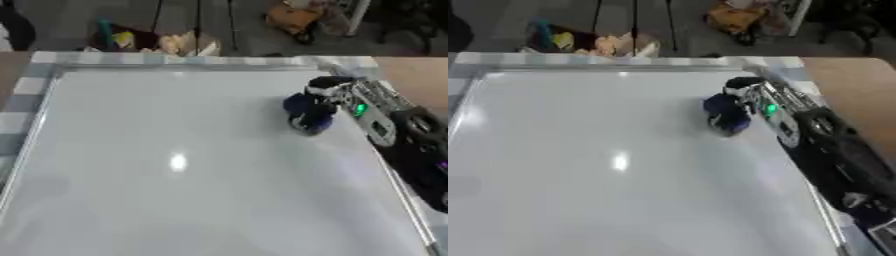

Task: Wipe the whiteboard clean with a brush.

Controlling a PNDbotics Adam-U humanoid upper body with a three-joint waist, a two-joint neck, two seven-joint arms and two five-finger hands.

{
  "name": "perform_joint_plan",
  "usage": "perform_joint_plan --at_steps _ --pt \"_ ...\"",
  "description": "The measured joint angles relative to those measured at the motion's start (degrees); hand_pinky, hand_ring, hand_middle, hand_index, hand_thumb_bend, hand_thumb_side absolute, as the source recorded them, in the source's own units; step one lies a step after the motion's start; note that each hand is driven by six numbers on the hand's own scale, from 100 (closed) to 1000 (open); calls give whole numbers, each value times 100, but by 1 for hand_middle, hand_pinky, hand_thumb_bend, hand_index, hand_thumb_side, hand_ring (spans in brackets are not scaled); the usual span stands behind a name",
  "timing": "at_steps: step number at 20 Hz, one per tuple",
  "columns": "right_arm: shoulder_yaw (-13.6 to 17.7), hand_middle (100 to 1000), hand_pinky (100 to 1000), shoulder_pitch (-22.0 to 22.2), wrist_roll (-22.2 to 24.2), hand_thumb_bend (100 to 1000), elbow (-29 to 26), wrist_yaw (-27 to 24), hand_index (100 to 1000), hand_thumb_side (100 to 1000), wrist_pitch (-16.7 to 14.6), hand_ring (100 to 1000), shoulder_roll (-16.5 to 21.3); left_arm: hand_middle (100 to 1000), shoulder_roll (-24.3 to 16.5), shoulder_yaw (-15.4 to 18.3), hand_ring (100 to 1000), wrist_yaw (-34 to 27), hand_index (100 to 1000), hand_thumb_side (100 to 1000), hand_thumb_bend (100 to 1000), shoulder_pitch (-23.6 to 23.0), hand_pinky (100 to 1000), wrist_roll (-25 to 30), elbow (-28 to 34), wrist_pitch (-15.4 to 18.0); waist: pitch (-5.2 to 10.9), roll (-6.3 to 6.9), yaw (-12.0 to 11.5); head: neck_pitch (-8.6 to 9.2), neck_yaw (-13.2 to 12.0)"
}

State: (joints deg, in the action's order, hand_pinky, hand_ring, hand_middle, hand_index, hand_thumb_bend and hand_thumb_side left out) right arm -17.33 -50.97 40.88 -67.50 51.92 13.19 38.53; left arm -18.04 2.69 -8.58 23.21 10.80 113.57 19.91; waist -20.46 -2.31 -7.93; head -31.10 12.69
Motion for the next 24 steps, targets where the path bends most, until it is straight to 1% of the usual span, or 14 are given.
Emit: perform_joint_plan --at_steps 9,24 --pt "110 320 484 8 -84 100 75 63 484 515 82 583 5 545 0 -2 620 0 711 969 123 0 375 2 0 2 2 45 6 0 0" --pt "514 326 489 102 -396 100 539 425 488 520 309 589 167 546 41 -31 624 2 712 968 121 -1 374 4 0 14 15 76 51 3 -25"
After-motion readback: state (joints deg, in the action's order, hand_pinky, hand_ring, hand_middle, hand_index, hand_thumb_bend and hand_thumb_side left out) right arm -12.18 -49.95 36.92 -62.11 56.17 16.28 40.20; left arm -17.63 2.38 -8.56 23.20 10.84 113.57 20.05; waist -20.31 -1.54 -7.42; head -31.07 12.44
